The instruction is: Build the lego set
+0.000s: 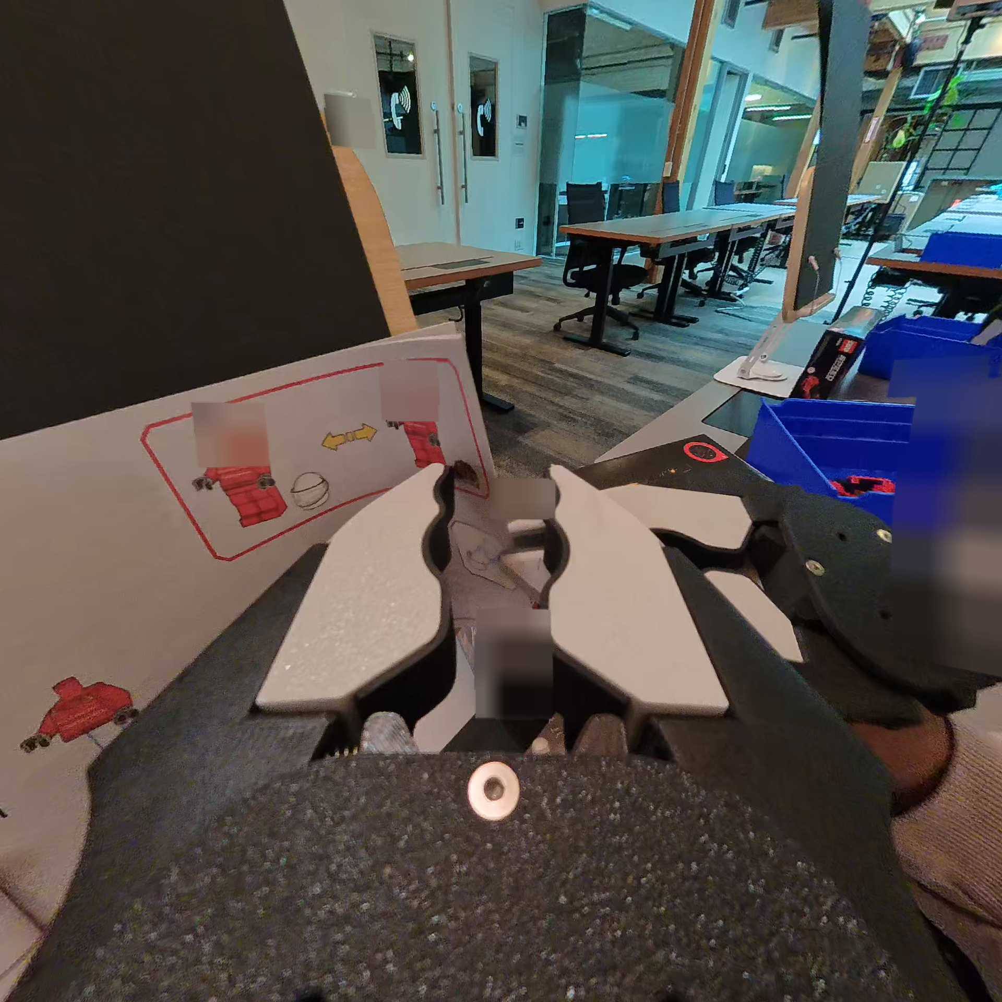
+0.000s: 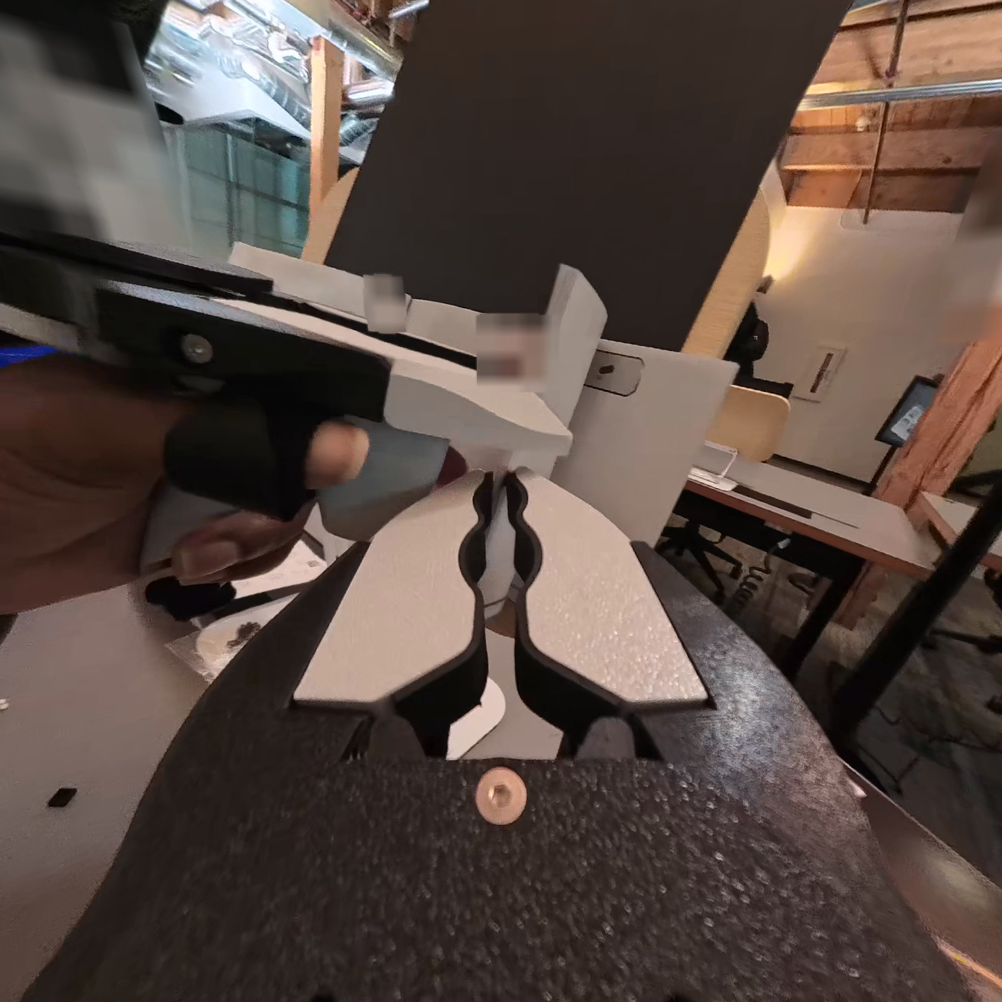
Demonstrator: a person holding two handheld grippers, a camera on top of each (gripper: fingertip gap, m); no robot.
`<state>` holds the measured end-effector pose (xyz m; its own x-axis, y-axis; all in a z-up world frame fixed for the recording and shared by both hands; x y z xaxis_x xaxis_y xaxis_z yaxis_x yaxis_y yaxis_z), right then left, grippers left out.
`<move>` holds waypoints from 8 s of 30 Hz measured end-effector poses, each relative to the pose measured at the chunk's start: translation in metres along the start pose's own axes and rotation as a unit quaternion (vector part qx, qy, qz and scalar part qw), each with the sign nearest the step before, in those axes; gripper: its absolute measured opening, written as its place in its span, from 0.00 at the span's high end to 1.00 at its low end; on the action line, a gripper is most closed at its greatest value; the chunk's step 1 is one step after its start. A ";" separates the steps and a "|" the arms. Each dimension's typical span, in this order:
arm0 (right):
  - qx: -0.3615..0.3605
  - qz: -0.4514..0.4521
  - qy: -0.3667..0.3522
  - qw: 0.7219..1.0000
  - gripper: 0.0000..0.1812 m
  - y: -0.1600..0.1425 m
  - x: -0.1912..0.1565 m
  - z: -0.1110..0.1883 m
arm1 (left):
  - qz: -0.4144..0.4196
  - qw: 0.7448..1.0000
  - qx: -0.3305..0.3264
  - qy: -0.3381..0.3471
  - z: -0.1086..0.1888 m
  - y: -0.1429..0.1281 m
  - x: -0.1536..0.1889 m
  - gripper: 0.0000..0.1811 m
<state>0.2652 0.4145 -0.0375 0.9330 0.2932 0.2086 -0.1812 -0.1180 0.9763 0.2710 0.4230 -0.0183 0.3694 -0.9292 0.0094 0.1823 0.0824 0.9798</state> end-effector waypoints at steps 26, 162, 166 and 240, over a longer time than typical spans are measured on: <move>-0.016 -0.051 -0.020 0.998 1.00 -0.009 0.031 0.013 | -0.018 1.000 0.004 0.007 0.024 -0.007 -0.013 0.99; 0.028 -0.226 0.183 0.956 0.96 -0.016 0.011 0.011 | 0.031 0.976 0.007 -0.215 0.018 -0.019 0.008 1.00; 0.026 -0.252 0.180 0.950 0.98 -0.017 0.017 0.011 | 0.037 0.975 0.013 -0.217 0.019 -0.019 0.006 1.00; -0.072 0.073 -0.209 0.973 0.81 0.028 0.076 -0.037 | 0.014 0.997 0.045 0.060 0.169 -0.088 -0.018 0.96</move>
<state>0.3193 0.4682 0.0079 0.9332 -0.1314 0.3344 -0.3356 0.0136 0.9419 0.0941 0.3715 -0.0703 0.4806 -0.8768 0.0181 0.0905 0.0701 0.9934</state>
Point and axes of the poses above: each gripper's, where its closed fingertips meet, z back along the fingers, y out of its top, x = y × z across the jaws, the point moved 1 cm from there along z, back along the fingers, and after that the axes turned 7 degrees about -x, right-handed, at the moved point
